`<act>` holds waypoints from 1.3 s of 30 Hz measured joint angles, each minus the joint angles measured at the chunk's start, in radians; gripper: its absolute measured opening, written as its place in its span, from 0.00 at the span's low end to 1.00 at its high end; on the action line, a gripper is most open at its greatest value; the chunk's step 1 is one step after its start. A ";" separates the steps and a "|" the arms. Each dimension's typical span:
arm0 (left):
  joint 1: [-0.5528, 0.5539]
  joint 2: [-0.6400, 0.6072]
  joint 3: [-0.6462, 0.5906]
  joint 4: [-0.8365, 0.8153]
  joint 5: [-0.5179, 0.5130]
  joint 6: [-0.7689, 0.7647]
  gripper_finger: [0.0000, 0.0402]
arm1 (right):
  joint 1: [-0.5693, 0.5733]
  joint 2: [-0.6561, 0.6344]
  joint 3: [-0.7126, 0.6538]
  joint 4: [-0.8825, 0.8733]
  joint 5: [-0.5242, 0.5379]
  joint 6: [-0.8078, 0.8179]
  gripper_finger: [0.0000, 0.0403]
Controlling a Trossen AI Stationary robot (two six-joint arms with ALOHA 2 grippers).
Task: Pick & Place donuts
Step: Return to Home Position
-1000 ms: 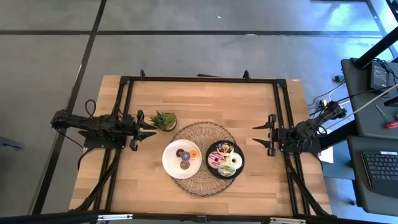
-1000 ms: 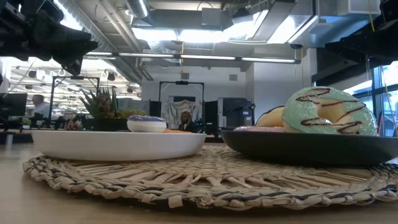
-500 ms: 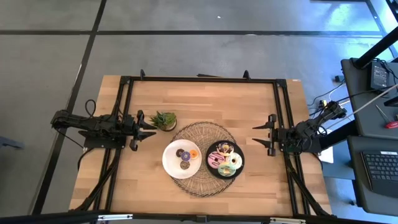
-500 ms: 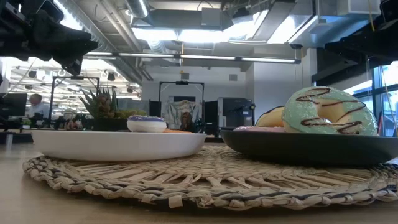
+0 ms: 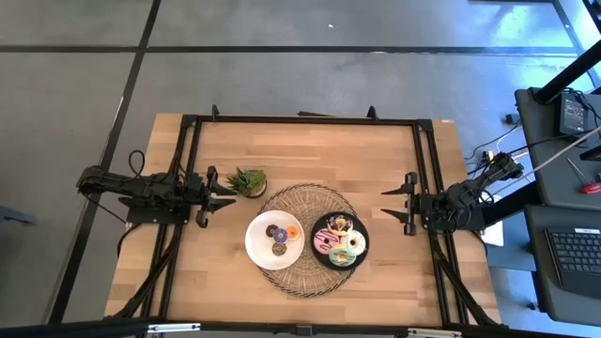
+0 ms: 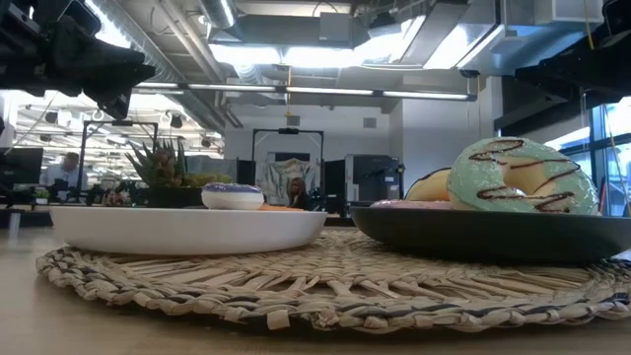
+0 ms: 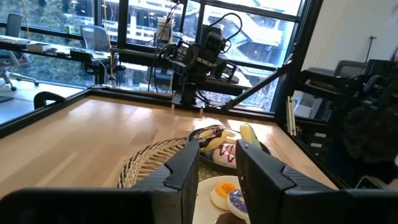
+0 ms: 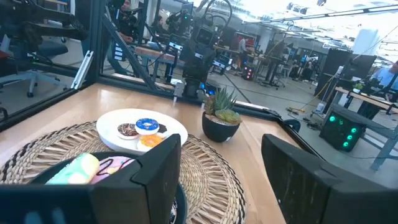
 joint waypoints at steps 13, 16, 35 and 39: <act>0.000 0.000 0.000 0.000 0.000 0.000 0.25 | 0.000 0.000 0.000 0.000 0.000 0.000 0.56; 0.000 0.000 0.000 0.000 0.000 0.000 0.25 | 0.000 0.000 0.000 0.000 0.000 0.000 0.56; 0.000 0.000 0.000 0.000 0.000 0.000 0.24 | 0.000 0.000 0.000 0.000 0.000 0.000 0.56; 0.000 0.000 0.000 0.000 0.000 0.000 0.25 | 0.000 0.000 0.000 0.000 0.000 0.000 0.56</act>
